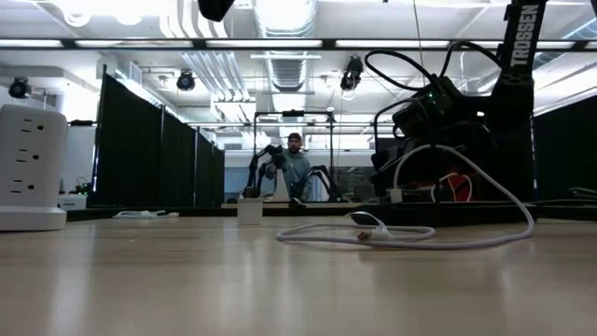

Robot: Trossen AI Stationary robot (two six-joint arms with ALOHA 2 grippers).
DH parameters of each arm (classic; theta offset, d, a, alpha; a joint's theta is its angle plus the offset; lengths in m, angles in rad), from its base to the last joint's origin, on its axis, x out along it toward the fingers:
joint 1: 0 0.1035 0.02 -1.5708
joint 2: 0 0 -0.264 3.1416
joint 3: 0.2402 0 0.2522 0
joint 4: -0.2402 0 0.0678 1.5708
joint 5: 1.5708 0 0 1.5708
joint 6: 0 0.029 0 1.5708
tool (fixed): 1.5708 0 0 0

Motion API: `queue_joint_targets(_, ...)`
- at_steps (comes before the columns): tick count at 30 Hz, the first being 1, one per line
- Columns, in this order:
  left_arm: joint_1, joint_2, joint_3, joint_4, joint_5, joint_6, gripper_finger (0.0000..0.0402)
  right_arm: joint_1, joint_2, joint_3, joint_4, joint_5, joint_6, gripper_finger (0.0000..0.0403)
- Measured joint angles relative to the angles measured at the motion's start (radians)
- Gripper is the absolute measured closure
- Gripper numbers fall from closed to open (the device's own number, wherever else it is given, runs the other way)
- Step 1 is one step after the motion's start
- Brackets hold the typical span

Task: Insert USB
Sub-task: Insert the right black charger cable into the black outlet extension

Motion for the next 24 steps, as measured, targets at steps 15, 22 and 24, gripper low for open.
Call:
queue_joint_targets(15, 0.000, 0.000, 0.000, 0.001, 0.000, -0.012, 0.0338, 0.000, -0.002, -0.024, -0.023, 0.016, -0.035, 0.0388)
queue_joint_targets(22, 0.000, 0.000, 0.000, 0.001, 0.000, -0.014, 0.0338, 0.000, -0.019, -0.027, -0.009, 0.024, -0.017, 0.0388)
queue_joint_targets(24, 0.000, 0.000, 0.000, 0.001, 0.000, -0.014, 0.0338, 0.000, -0.045, -0.029, -0.012, 0.035, -0.009, 0.0388)
